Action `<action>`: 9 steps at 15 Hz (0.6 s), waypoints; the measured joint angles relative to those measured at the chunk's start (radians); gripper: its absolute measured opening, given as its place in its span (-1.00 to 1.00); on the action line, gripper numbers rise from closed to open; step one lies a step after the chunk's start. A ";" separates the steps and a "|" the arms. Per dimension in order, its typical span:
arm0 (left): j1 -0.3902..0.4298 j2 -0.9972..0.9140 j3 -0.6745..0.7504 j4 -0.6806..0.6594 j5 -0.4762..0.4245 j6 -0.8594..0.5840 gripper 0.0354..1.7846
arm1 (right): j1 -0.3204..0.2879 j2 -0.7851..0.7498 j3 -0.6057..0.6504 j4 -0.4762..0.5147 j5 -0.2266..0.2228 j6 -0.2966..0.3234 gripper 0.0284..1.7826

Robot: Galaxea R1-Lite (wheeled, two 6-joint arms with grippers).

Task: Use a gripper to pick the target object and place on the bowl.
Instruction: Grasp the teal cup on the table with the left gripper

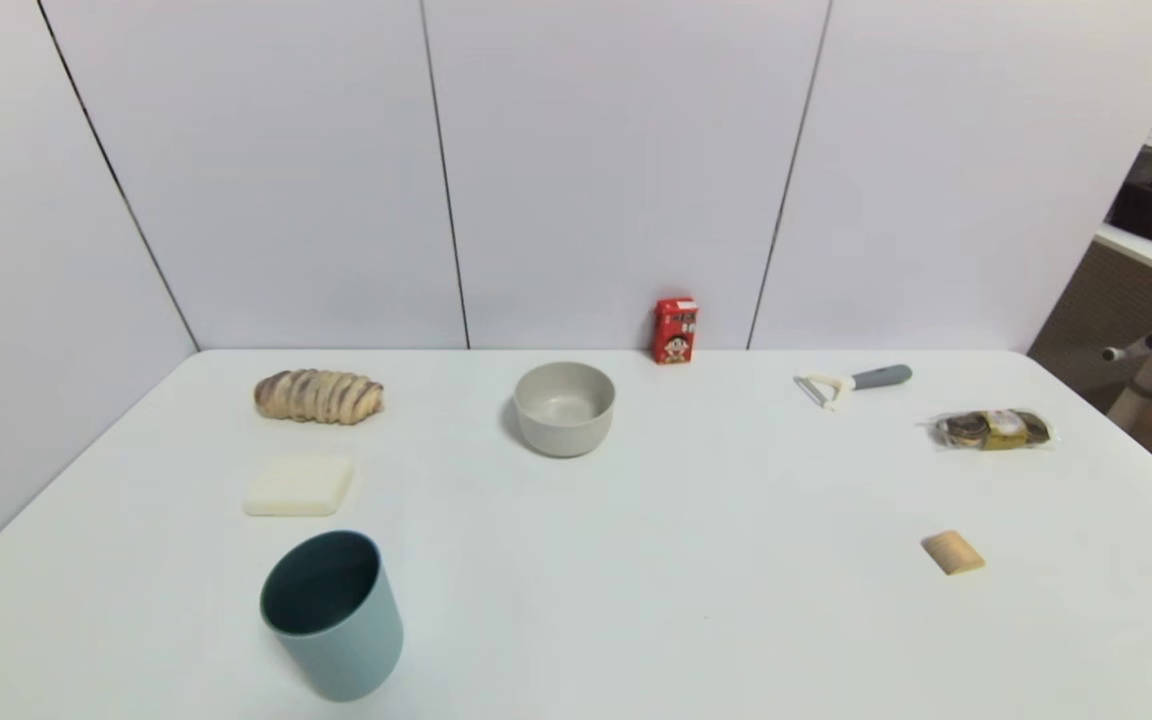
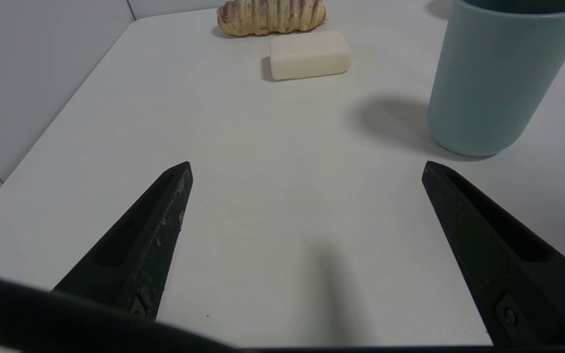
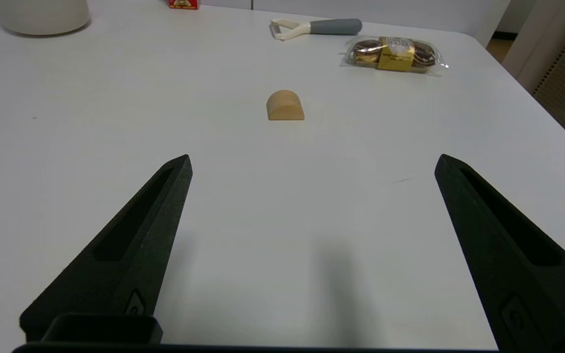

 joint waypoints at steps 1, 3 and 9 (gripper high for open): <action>0.000 0.000 0.000 0.000 0.000 0.000 0.89 | 0.000 0.000 0.000 0.000 0.000 0.000 0.92; 0.000 0.000 0.000 0.000 0.000 0.000 0.89 | 0.000 0.000 0.000 -0.001 0.000 0.000 0.92; 0.000 0.000 0.000 -0.008 0.031 -0.084 0.89 | 0.000 0.000 0.000 -0.001 0.000 0.000 0.92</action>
